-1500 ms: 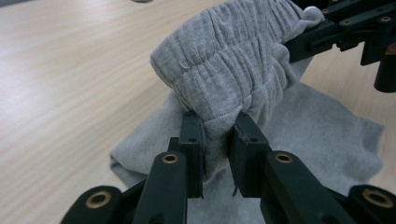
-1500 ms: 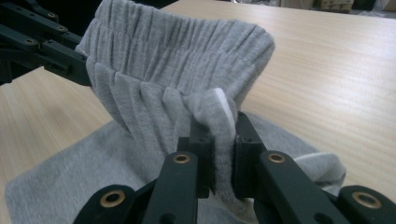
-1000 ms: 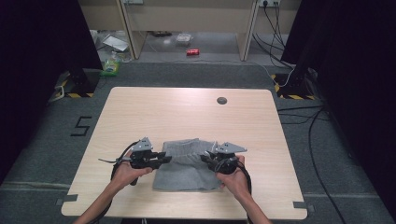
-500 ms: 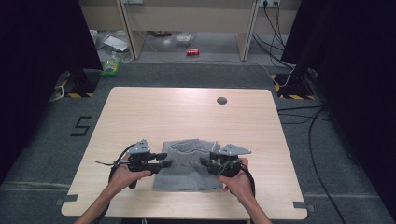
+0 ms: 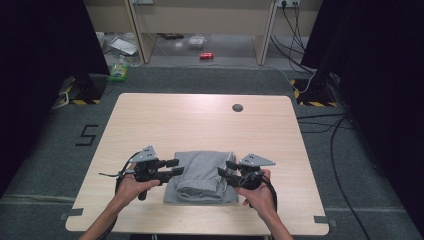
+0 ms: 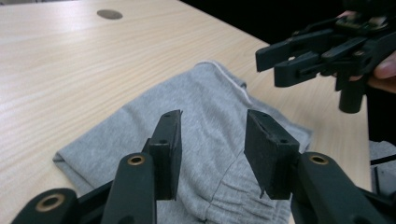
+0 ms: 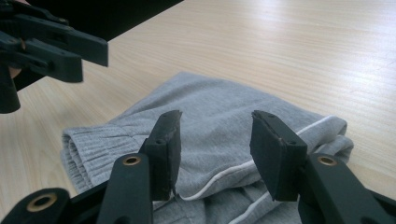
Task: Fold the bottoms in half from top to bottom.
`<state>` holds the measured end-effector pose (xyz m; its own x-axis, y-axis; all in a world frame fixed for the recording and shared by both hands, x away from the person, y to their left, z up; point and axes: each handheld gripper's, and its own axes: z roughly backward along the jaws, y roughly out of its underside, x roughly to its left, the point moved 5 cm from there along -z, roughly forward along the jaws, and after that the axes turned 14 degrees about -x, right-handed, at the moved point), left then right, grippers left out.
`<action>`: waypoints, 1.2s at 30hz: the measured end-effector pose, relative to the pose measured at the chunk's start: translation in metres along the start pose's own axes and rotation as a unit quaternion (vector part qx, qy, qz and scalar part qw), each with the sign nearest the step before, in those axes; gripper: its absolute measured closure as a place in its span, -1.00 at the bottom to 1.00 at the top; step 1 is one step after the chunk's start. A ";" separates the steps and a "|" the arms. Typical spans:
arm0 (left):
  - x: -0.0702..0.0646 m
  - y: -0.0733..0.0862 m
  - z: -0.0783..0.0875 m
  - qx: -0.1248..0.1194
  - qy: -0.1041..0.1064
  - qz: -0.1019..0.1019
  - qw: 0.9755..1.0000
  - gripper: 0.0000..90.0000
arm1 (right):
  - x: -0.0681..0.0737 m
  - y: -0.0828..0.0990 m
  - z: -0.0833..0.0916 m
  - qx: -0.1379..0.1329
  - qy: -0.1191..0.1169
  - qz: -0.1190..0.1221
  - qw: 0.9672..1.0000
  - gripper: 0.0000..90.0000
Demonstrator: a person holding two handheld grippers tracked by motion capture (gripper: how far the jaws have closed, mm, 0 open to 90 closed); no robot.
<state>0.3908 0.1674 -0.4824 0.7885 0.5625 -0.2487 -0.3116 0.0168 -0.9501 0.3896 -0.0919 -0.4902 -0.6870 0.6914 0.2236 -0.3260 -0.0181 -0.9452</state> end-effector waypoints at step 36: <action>-0.021 0.048 -0.010 0.089 -0.002 -0.045 0.995 0.11 | 0.033 0.028 -0.002 0.081 0.010 0.087 0.993 0.02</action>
<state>0.3648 0.1482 -0.5246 0.8152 0.5555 -0.1639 -0.3297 0.2124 -0.9199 0.3589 -0.0685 -0.5099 -0.7292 0.6822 0.0542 -0.3049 -0.2529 -0.9182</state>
